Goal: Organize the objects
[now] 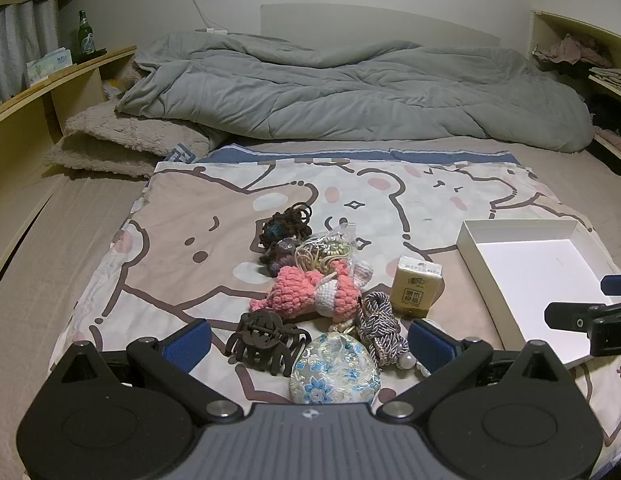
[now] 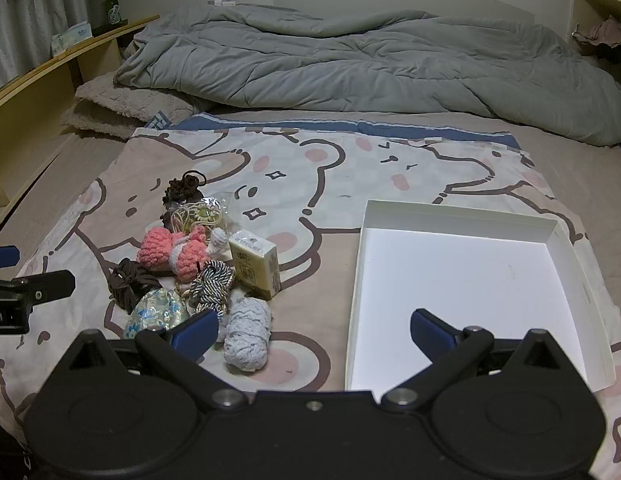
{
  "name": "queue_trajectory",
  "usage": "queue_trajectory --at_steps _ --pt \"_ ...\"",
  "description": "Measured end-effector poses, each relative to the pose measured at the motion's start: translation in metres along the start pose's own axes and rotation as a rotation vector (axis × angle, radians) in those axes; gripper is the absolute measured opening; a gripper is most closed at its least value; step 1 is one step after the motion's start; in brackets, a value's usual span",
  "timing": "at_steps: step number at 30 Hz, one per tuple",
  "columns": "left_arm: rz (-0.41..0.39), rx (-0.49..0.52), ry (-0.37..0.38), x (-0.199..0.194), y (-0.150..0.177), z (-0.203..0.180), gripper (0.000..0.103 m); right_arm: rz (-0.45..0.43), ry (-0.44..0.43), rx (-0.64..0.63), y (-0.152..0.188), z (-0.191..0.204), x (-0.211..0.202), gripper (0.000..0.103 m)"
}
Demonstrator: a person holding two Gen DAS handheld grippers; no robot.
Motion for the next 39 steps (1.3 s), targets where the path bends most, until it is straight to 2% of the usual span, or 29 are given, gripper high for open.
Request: queue_trajectory --at_steps 39 --pt "0.004 0.01 0.008 -0.0011 0.0001 -0.0011 0.103 0.008 -0.005 0.002 0.0028 -0.0003 0.0011 0.103"
Point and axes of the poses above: each gripper's, at about its wrist camera, not at the fingertips, and x roughly the way its jaws point, z to its left, y to its underside, the point moved 4 cm from there along x, roughly the way its jaws point, and after that the axes turned 7 degrees about -x, right-handed, at the moved point
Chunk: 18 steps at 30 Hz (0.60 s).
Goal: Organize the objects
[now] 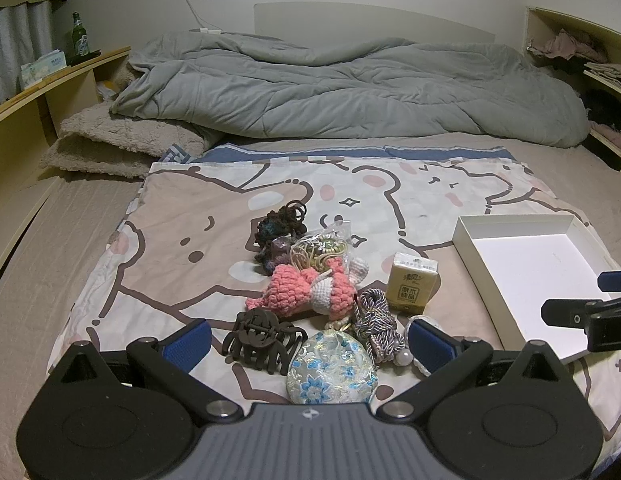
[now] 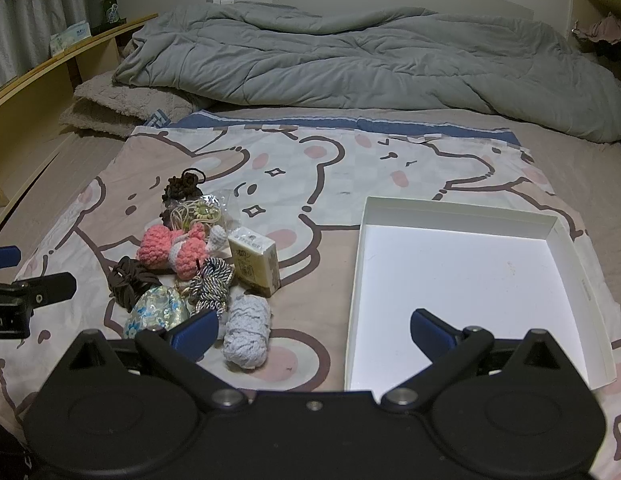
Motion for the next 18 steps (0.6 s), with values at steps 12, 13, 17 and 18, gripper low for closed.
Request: queue_trajectory --at_steps 12,13,17,18 --pt "0.001 0.001 0.0 0.0001 0.0003 -0.001 0.103 0.001 -0.001 0.0 0.0024 0.0003 0.0019 0.103" --pt "0.001 0.001 0.0 0.0002 0.0004 -0.001 0.103 0.002 -0.001 0.001 0.0025 0.0003 0.002 0.103" --pt "0.002 0.001 0.0 -0.0001 0.0008 -0.0016 0.103 0.002 0.0 0.001 0.0022 0.0003 0.0018 0.103" --pt "0.002 0.002 0.0 -0.0001 0.0007 -0.0016 0.103 0.002 -0.001 0.001 0.0022 0.0003 0.0018 0.103"
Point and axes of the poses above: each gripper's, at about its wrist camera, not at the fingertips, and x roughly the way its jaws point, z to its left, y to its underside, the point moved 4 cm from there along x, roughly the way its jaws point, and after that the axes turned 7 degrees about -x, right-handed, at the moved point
